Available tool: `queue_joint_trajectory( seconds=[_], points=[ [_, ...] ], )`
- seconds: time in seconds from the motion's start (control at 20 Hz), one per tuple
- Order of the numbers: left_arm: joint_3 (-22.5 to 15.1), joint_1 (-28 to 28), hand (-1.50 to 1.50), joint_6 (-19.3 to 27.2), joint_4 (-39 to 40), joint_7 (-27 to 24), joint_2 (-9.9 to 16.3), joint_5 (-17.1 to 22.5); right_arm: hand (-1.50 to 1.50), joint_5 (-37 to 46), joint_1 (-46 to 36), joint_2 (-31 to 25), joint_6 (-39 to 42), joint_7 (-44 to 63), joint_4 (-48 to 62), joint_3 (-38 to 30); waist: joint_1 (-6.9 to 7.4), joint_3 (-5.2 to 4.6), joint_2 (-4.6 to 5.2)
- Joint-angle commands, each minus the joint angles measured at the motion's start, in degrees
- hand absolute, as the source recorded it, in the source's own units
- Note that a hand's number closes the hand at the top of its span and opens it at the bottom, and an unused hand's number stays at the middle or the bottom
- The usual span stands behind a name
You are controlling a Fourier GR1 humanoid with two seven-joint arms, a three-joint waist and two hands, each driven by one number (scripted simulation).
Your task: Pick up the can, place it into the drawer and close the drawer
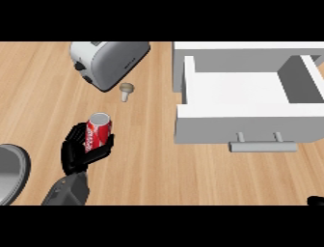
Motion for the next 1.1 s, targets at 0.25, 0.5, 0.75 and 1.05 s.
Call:
queue_joint_trajectory(
  seconds=[0.25, 0.5, 0.75, 1.05],
  points=[
    [-5.5, -15.6, 1.50, -10.5, 8.0, 5.5, 0.9, -4.5, -1.50, 0.7, 1.3, 0.8, -0.1, -0.3, -1.0, 0.4, -1.06, -0.05, 0.27],
    [-8.2, -17.4, 1.50, -10.5, -0.5, 14.4, 1.3, -5.9, -1.50, -0.1, 0.6, -0.8, 0.2, 0.8, -3.0, -1.4, 0.14, 0.03, -0.15],
    [-10.6, -21.3, 1.50, -7.0, -6.2, 20.1, 0.2, -8.5, -1.50, 2.0, 0.2, 0.5, -1.4, 1.8, -3.5, 0.1, 0.44, 0.02, -0.23],
    [-12.8, -26.0, 1.50, -2.4, -14.8, 33.4, -2.6, -9.7, -1.50, 1.3, -1.6, -0.5, -1.3, 0.7, -0.5, -1.9, 0.45, 0.04, -0.15]
  ],
)
